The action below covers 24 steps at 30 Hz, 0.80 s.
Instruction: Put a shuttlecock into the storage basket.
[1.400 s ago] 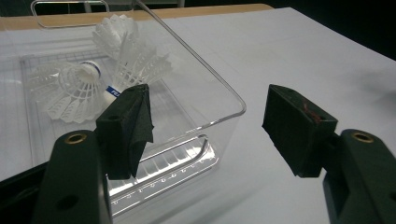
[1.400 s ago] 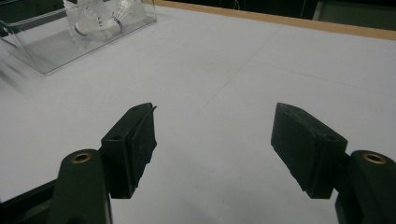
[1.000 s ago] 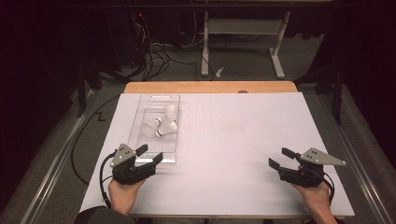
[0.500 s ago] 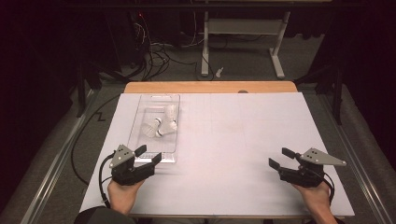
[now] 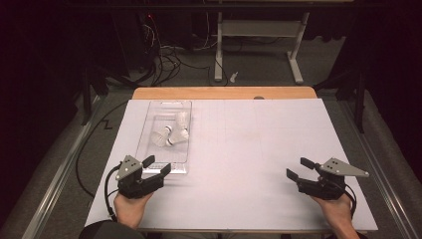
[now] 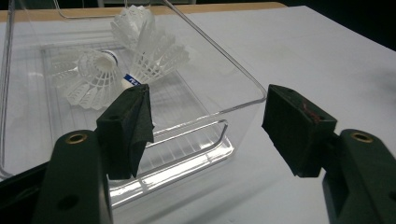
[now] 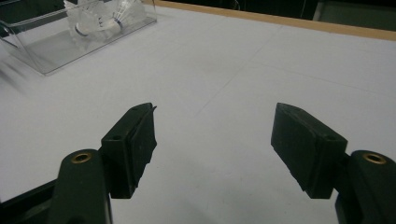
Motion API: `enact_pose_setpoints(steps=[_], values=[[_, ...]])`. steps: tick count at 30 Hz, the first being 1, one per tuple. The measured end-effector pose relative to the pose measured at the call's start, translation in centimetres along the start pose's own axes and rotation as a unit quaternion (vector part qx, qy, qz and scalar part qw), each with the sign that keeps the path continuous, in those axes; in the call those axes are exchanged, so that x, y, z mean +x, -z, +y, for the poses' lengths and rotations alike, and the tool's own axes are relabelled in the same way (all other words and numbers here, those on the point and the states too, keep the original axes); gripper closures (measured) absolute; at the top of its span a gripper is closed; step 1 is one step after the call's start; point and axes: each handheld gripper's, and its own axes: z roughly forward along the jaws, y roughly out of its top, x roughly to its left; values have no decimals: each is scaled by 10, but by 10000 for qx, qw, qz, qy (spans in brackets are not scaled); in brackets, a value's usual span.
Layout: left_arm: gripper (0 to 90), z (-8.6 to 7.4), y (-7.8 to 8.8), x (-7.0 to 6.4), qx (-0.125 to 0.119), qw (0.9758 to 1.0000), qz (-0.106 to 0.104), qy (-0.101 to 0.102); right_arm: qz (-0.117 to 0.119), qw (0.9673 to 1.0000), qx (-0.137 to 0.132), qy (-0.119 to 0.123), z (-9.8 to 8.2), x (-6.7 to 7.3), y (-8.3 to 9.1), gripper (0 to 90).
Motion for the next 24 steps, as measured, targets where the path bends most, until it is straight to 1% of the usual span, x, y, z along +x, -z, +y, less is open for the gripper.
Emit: enact_pose_setpoints(steps=[6,24], values=[[338,-1,-1,0,34,10000,9,10,8,10000,-2,3,0,0,0,308],[337,-1,-1,0,31,10000,3,49,2,10000,14,14,0,0,0,308]])
